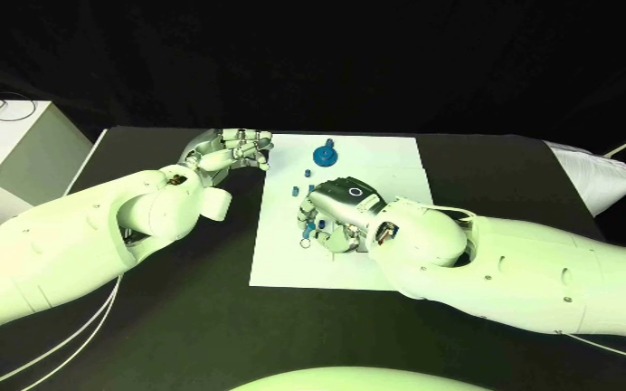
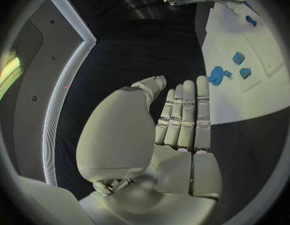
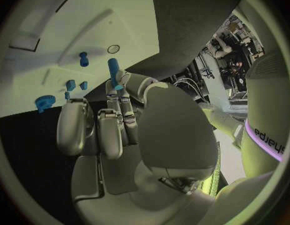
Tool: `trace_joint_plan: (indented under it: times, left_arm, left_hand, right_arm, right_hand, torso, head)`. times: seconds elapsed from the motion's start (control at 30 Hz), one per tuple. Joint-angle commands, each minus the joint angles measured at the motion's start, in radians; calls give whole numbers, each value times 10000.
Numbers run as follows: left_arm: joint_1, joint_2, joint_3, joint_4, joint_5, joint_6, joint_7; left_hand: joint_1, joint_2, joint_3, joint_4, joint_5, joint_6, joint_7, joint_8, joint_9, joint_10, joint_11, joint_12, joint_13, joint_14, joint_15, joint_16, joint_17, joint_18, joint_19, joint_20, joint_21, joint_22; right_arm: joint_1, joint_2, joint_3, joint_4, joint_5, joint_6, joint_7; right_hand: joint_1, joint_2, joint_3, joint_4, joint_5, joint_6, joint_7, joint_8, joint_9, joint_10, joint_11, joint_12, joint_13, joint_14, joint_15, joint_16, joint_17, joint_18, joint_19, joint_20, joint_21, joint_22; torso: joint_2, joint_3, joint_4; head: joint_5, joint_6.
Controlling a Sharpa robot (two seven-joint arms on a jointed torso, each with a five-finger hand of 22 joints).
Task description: Assemble the parts on the task board
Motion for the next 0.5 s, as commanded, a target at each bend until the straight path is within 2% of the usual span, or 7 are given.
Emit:
trace_joint_plan:
  times: [0.03, 0.2, 0.5]
  left_arm:
    - [2, 10, 8, 37, 64, 79, 66]
    - [2, 5, 8, 46, 65, 83, 60]
    - [3, -23, 7, 56, 66, 80, 52]
  left_hand:
    - [-33, 75, -6, 40, 4, -58, -1, -43, -16, -79, -6, 62, -10, 39, 10, -31, 2, 128, 41, -10, -62, -9]
    - [-33, 75, -6, 40, 4, -58, -1, -43, -16, -79, -6, 62, -10, 39, 10, -31, 2, 128, 41, -10, -62, -9]
    - [-4, 65, -17, 52, 4, -59, -4, -39, -23, -83, -9, 78, -11, 39, 7, -31, 8, 132, 59, -10, -86, -27]
  right_arm:
    - [-69, 91, -11, -70, -57, 183, 139]
    - [-150, 215, -44, -229, -116, 296, 114]
    - [-230, 297, -82, -371, -427, 400, -12]
  right_hand:
    - [185, 284, 46, -33, 44, 35, 4, 21, 13, 943, -689, 470, 660, 511, -73, -4, -11, 25, 332, -91, -37, 452]
    - [183, 285, 55, -40, 50, 33, 7, 19, 13, 940, -687, 468, 663, 511, -72, -3, -9, 26, 331, -91, -42, 450]
    - [176, 284, 65, -48, 56, 31, 10, 16, 14, 937, -684, 466, 668, 510, -70, -4, -11, 24, 332, -91, -36, 454]
  torso:
    - [8, 5, -10]
    - [5, 8, -4]
    - [7, 11, -11]
  head:
    - [54, -38]
    - [108, -88]
    - [114, -155]
